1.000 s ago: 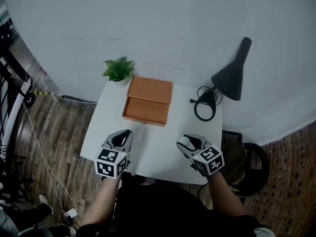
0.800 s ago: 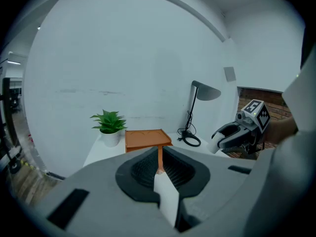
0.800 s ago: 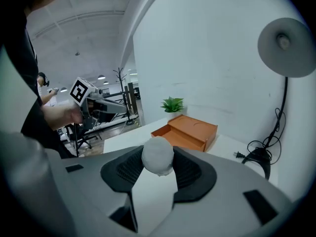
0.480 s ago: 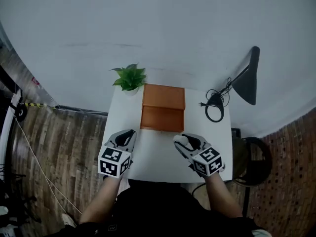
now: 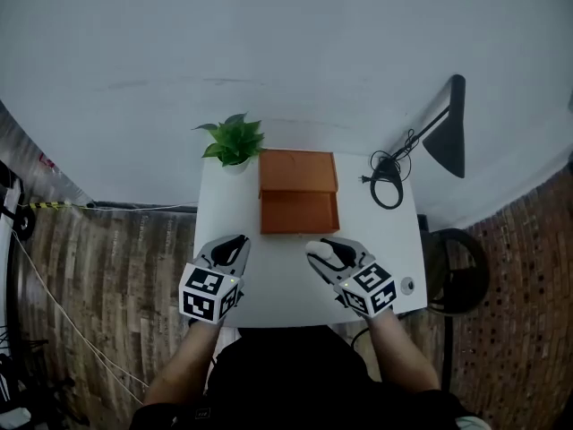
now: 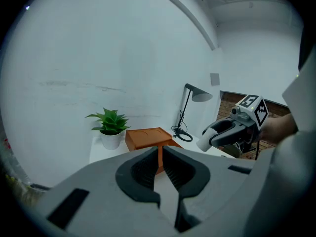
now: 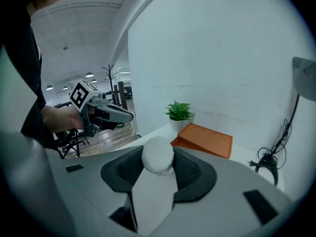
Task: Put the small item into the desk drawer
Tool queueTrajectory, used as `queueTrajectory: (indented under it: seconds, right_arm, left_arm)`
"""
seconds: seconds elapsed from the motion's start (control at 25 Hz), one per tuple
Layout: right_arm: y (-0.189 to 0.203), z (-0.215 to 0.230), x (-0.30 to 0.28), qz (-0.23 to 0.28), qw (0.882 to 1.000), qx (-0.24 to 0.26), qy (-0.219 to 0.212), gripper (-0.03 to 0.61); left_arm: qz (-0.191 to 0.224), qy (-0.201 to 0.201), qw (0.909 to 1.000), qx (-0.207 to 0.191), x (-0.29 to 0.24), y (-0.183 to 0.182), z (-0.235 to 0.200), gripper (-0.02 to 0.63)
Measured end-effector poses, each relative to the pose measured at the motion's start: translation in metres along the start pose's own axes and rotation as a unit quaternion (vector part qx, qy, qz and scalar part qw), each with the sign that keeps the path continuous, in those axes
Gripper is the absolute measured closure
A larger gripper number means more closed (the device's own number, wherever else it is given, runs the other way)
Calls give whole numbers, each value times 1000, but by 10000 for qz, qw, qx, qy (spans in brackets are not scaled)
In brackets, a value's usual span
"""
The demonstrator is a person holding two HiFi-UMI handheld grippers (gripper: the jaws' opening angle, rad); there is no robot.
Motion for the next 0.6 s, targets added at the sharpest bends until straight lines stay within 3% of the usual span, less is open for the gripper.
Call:
queueTrajectory:
  seconds: [0.6]
  right_arm:
    - [12,63,-47,-61,9989,-112,-448,400]
  left_arm:
    - [-94,-231,9995,175,-64,-28,-20,578]
Point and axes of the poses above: the fingertips, and each gripper's own axes: x backward along the fingers, z to its right, y out of its underside, the point moved 8 cm from there along x, backward along the fingers, and after that the axes turned 14 degrees about x, right-handed, at the moved point
